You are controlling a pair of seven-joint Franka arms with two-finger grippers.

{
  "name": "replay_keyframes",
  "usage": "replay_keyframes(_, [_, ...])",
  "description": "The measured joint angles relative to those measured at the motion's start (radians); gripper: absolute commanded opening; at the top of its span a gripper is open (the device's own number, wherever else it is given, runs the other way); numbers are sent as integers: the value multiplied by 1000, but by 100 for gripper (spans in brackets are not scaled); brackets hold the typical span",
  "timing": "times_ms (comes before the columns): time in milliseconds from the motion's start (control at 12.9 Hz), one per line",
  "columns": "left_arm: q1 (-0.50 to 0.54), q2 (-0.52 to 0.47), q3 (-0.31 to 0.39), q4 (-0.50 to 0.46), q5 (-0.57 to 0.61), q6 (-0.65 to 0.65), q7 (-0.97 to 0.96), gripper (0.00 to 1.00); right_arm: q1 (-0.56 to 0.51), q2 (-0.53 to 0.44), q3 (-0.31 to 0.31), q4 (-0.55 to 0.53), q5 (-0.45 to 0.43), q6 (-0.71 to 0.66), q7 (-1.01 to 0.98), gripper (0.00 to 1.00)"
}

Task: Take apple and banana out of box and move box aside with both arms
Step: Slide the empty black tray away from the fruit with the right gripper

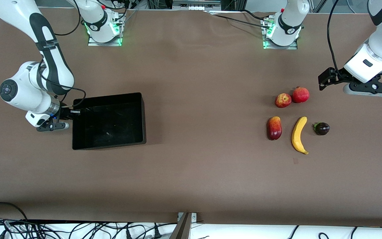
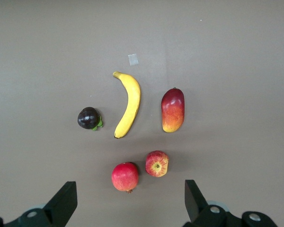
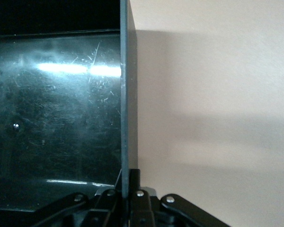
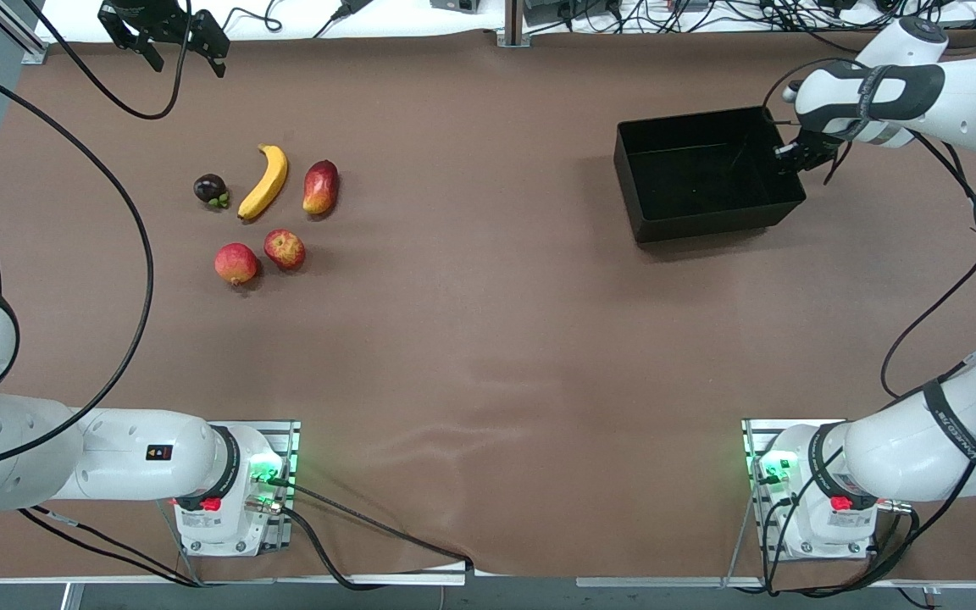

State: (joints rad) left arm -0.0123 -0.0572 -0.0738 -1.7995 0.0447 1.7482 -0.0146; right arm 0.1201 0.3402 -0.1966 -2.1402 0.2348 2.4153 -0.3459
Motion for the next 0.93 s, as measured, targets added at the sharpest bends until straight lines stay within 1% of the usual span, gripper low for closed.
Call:
replay_keyframes(77, [0, 0, 0, 0, 0, 0, 0, 100, 0, -4, -7, -10, 2, 8, -4, 0])
replay_keyframes(155, [0, 0, 0, 0, 0, 0, 0, 100, 0, -9, -9, -17, 3, 9, -5, 84])
replay_keyframes(232, [0, 0, 0, 0, 0, 0, 0, 100, 0, -11, -9, -19, 3, 9, -5, 100])
replay_keyframes(387, [0, 0, 0, 0, 0, 0, 0, 100, 1, -12, -9, -18, 3, -6, -13, 100])
replay_keyframes(542, [0, 0, 0, 1, 0, 0, 0, 100, 3, -21, -9, 21, 3, -51, -20, 100])
replay_keyframes(774, [-1, 1, 0, 3, 0, 0, 0, 100, 17, -43, -6, 185, 3, -258, -21, 100])
replay_keyframes(929, [-1, 2, 0, 3, 0, 0, 0, 100, 26, -79, -6, 258, -16, -351, -20, 100])
